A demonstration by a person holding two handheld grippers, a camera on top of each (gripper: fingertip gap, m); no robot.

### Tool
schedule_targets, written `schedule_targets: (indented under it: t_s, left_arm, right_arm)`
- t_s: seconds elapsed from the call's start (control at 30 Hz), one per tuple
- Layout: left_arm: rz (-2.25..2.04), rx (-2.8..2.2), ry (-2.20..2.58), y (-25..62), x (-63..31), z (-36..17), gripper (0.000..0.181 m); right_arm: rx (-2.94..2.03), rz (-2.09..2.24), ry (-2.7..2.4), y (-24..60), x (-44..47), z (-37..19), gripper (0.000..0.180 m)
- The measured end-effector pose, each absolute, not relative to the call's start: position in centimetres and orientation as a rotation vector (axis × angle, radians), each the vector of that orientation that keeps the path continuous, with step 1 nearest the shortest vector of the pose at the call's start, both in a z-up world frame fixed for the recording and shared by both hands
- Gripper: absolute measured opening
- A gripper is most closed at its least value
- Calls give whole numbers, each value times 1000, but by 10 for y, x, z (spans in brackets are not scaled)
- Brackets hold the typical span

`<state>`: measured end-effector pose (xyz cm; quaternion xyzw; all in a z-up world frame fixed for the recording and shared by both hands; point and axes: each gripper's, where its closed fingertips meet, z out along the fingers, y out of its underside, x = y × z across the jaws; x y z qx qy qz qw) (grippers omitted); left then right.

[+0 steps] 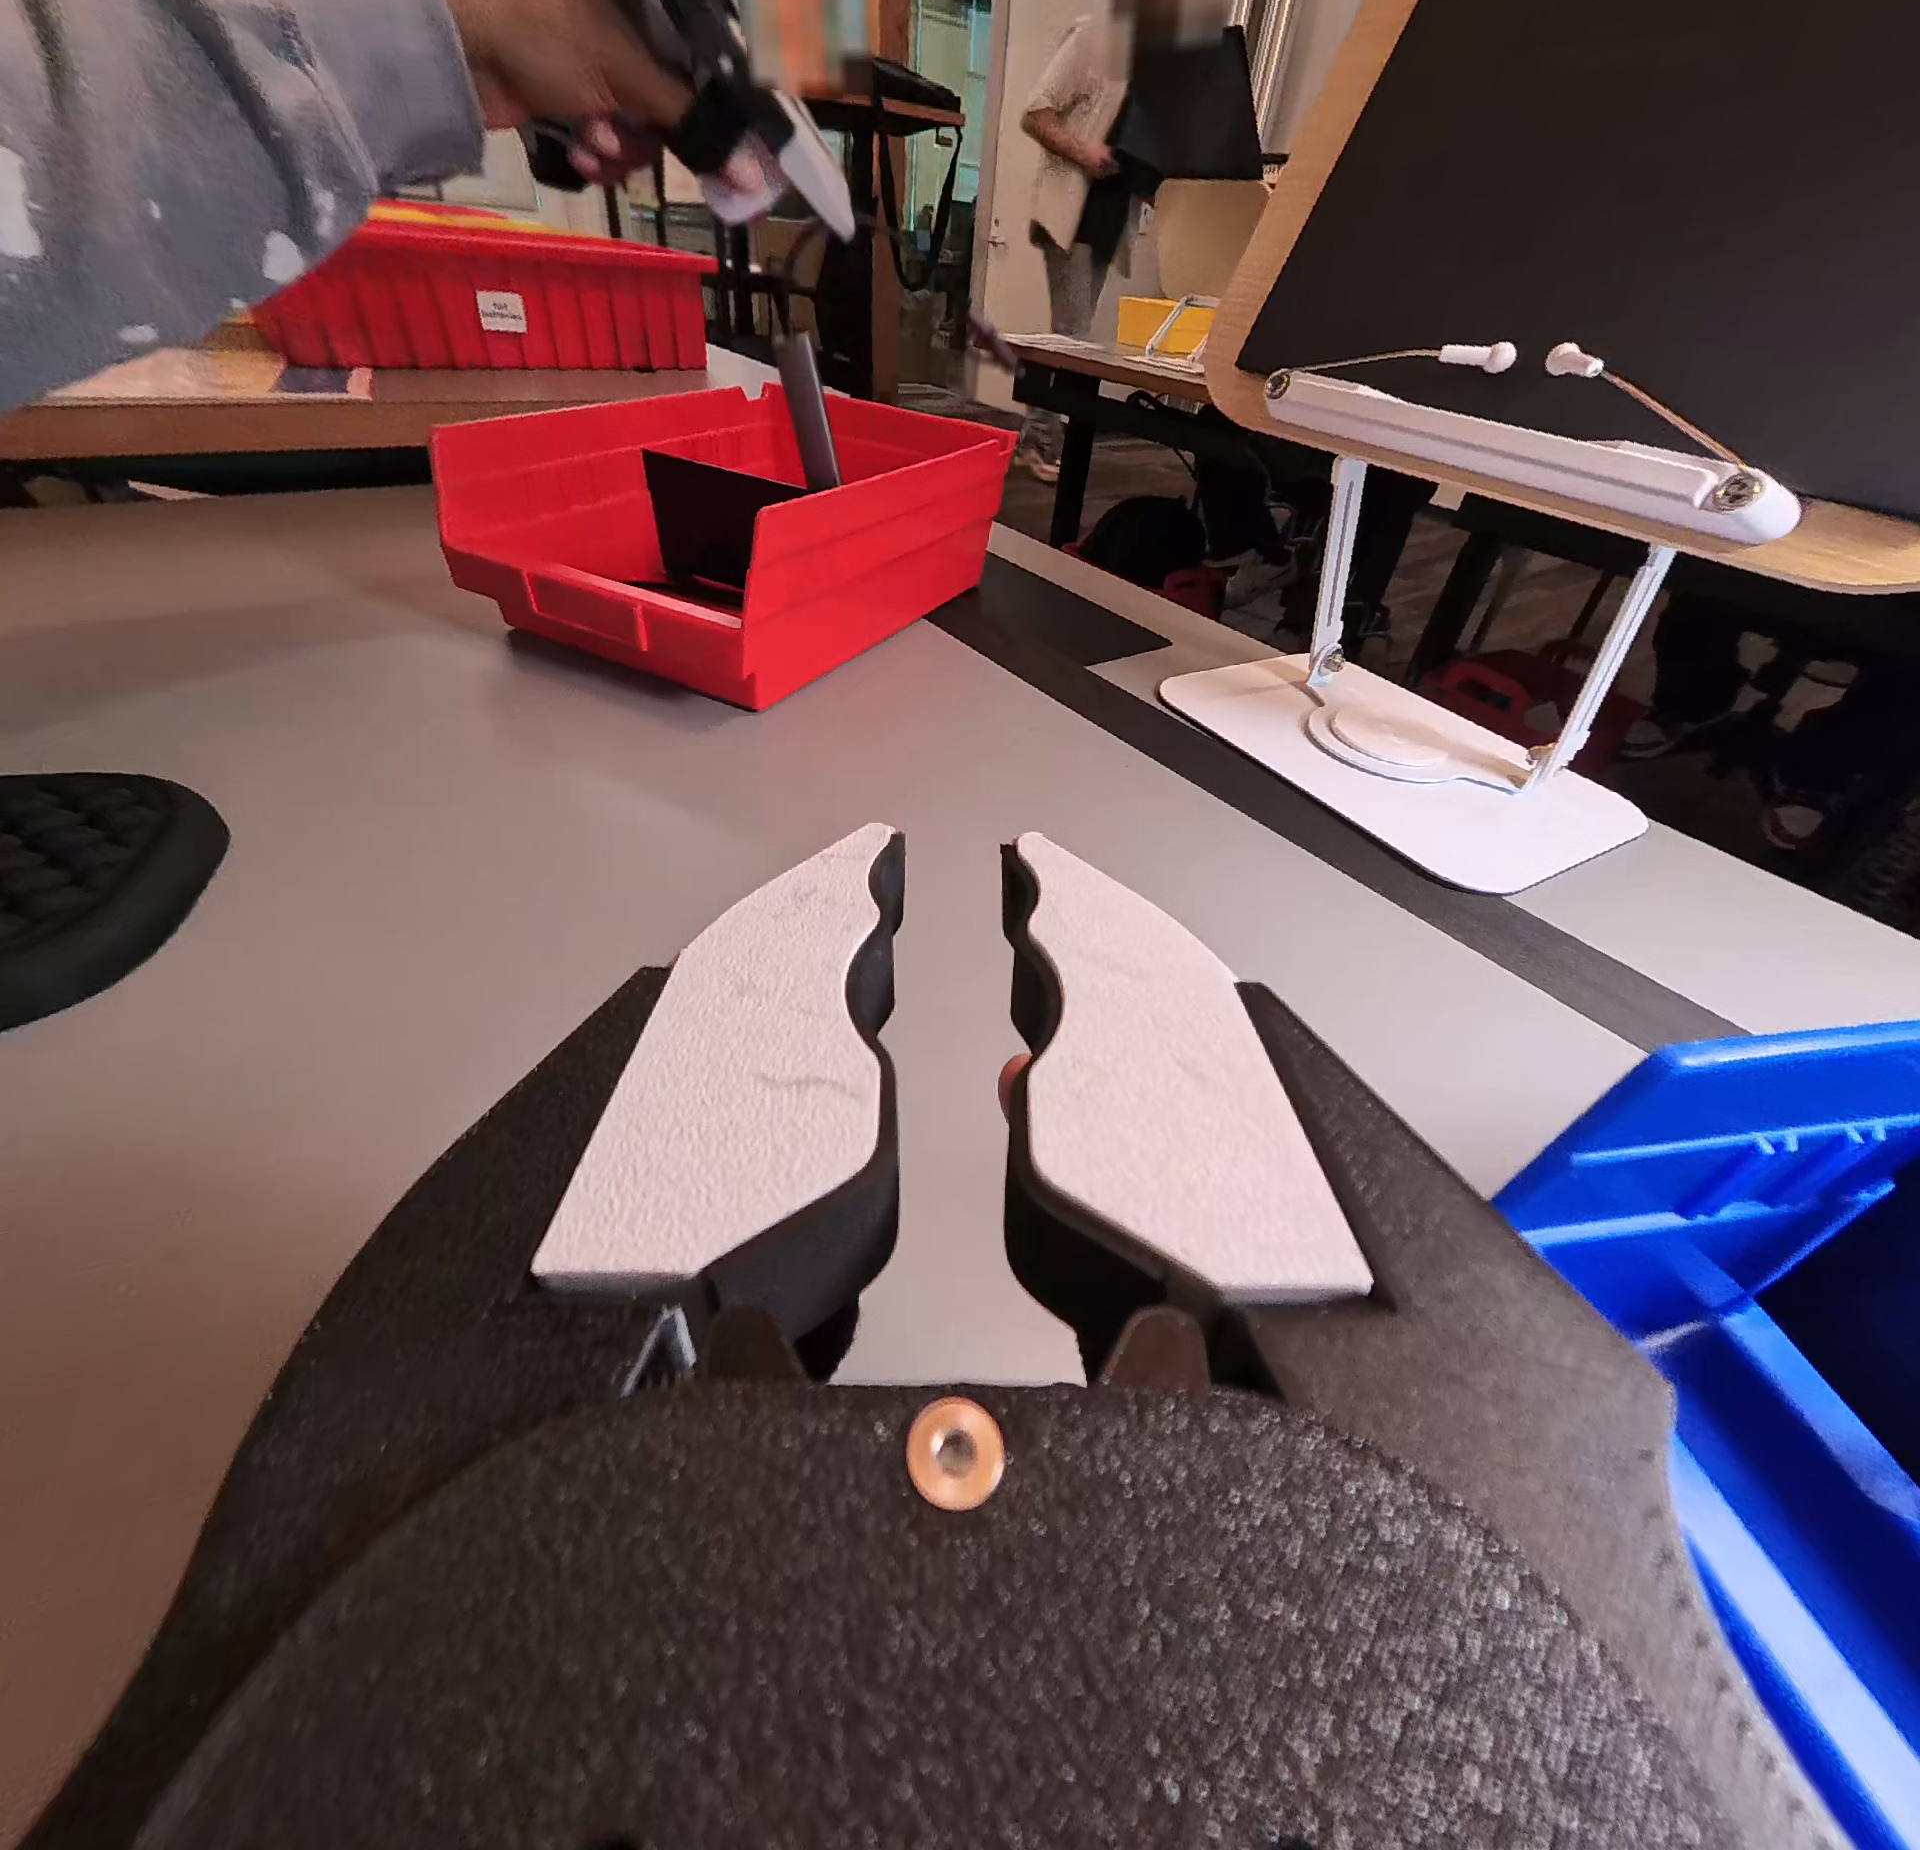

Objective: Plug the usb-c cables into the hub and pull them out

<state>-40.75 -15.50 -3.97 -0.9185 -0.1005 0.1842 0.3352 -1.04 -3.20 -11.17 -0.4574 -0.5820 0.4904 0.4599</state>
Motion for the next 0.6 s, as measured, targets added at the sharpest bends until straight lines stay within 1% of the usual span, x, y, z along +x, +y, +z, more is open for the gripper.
schedule_targets:
  t_s: [0.03, 0.17, 0.3, 0.5, 0.53, 0.6]
  left_arm:
    - [508, -2350, -224, -154, -398, -23, 4]
    - [557, -2154, -55, -150, -342, 41, 4]
    - [479, -2005, 116, -143, -265, 77, 4]
    - [160, -1784, 259, -127, -157, 91, 4]
    - [80, -1745, 276, -124, -140, 90, 4]
    - [-58, -1686, 305, -119, -111, 85, 4]
  right_arm:
    - [-1125, 1210, -1429, -33, -10, -111, 17]
    - [-1115, 1224, -1411, -37, -14, -101, 17]
    - [-1029, 1207, -1431, -52, -23, -69, 18]
    - [-811, 1125, -1448, -78, -42, 18, 18]
    - [-789, 1120, -1492, -85, -46, 26, 19]
    - [-758, 1106, -1639, -101, -53, 23, 24]
